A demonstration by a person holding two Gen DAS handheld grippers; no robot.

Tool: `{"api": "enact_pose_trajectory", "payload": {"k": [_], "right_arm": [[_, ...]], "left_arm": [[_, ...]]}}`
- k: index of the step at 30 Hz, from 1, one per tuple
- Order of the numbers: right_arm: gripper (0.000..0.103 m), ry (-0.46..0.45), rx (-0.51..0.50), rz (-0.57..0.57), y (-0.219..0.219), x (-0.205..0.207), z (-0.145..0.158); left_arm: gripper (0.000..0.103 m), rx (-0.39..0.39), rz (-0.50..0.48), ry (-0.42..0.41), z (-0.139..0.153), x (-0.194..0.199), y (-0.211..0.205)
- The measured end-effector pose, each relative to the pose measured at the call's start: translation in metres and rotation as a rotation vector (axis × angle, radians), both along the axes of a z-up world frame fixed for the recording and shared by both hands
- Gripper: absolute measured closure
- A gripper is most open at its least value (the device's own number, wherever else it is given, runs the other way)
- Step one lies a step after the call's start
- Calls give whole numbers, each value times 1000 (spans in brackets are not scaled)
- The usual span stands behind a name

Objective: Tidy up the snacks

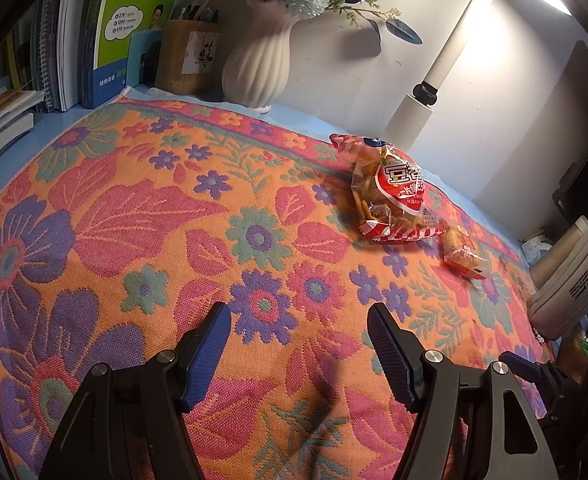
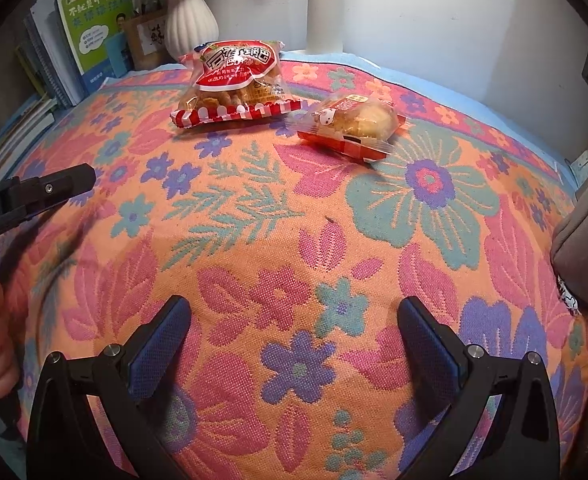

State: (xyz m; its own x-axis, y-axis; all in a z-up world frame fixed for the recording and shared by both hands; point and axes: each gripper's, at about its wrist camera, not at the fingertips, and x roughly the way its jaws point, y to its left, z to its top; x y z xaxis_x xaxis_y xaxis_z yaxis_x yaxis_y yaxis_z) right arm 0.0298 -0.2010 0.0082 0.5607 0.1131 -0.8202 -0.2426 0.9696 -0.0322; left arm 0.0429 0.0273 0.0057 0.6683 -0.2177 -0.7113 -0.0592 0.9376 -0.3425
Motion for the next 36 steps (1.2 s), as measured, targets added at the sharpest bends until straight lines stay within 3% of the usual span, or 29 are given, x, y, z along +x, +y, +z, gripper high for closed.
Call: {"api": "enact_pose_trajectory", "payload": {"k": [15,20,28,32,36], "right_arm": [[0,16,13,40,-3,1,1],[0,13,70,42,-11,-1,5],[0,5,92,-7,-22,-2,11],[0,9,78,13,-18,1,22],[0,-32,57,14,-15,16,47]], "left_arm": [[35,10,-4,1,0,0,-2],[35,15,-5,-2,0,-1,-1],[35,41,-31,-1,3,0,-4],[35,81,-80,14,15,9,-13],[35,38,-132,-23,47,27,-20]]}}
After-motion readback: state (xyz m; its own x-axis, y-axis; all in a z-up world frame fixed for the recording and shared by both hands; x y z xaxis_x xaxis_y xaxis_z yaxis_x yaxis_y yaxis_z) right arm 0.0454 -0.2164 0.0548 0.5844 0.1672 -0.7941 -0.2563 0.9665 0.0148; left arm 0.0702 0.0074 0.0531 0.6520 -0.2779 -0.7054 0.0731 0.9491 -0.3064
